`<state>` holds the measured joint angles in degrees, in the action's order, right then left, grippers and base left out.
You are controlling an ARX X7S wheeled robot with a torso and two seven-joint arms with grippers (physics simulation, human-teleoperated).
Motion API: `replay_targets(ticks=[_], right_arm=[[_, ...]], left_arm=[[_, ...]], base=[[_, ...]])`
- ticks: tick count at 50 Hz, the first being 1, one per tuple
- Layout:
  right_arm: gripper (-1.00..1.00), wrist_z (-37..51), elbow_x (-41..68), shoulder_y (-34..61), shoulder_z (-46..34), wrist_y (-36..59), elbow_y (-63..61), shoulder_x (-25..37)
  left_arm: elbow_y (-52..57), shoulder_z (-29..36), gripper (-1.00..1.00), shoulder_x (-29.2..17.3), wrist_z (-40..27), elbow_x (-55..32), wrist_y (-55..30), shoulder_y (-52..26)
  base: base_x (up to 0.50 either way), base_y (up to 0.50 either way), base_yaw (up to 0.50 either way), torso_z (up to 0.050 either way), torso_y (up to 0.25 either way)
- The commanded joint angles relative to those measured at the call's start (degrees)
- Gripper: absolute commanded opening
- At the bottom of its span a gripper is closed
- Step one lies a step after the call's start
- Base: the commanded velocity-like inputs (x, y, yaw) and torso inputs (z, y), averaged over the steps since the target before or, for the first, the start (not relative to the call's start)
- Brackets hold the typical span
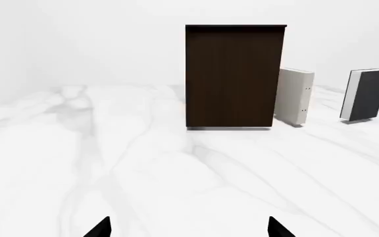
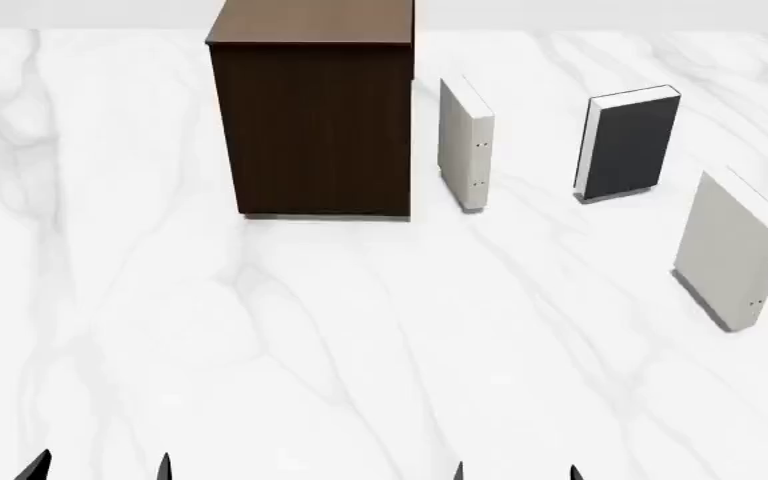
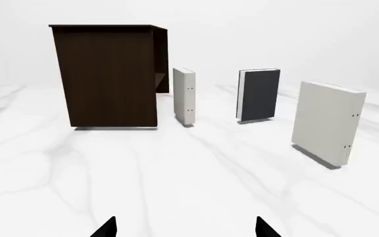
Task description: Pick up the book in the middle and place it on the cabinet shelf.
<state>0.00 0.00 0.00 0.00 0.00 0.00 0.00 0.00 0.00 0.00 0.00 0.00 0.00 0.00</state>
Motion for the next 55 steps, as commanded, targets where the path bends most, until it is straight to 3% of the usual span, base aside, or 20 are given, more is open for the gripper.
replay_targets(ticks=[1,21,22,23,42,45,48,55], right_arm=[[1.00,0.72,0.54,0.00,-0.72,0.00,0.00,0.54],[1.00,3.95,3.82,0.08,-4.09,0.07,0.33,3.44],[1.00,10.35,6.82,-0.41,-9.51,-1.58,-2.58,8.07],[1.00,0.55,0.88,-0.05,-0.65,0.22,0.33,0.53],[1.00,3.78,3.76,-0.12,-4.09,0.04,0.23,3.38],[1.00,4.08,4.11,-0.57,-4.12,-3.65,-0.28,3.52],[1.00,2.43,7.81,-3.66,-2.39,-24.27,-5.80,2.54],[1.00,2.65,6.32,-5.89,-2.61,-42.49,-8.66,2.62]], left_arm=[[0.16,1.06,1.00,-0.90,-1.09,-0.87,-0.11,0.02],[0.20,4.44,1.00,-3.64,-4.12,-3.24,-0.51,-0.07],[3.67,8.00,1.00,-6.80,-8.42,-4.82,-3.27,0.03],[0.14,0.99,1.00,-0.60,-0.68,0.05,-0.82,0.04],[0.97,4.31,1.00,-3.38,-4.27,-2.35,-0.14,0.39],[2.13,4.16,1.00,-3.37,-6.20,-1.09,8.32,1.31],[4.63,3.75,1.00,-3.78,-10.79,4.31,22.89,2.65],[8.53,2.20,1.00,-4.32,-18.05,12.15,41.97,4.96]], base=[[0.00,0.00,0.00,0.000,0.000],[0.00,0.00,0.00,0.000,0.000],[0.00,0.00,0.00,0.000,0.000],[0.00,0.00,0.00,0.000,0.000],[0.00,0.00,0.00,0.000,0.000],[0.00,0.00,0.00,0.000,0.000],[0.00,0.00,0.00,0.000,0.000],[0.00,0.00,0.00,0.000,0.000]])
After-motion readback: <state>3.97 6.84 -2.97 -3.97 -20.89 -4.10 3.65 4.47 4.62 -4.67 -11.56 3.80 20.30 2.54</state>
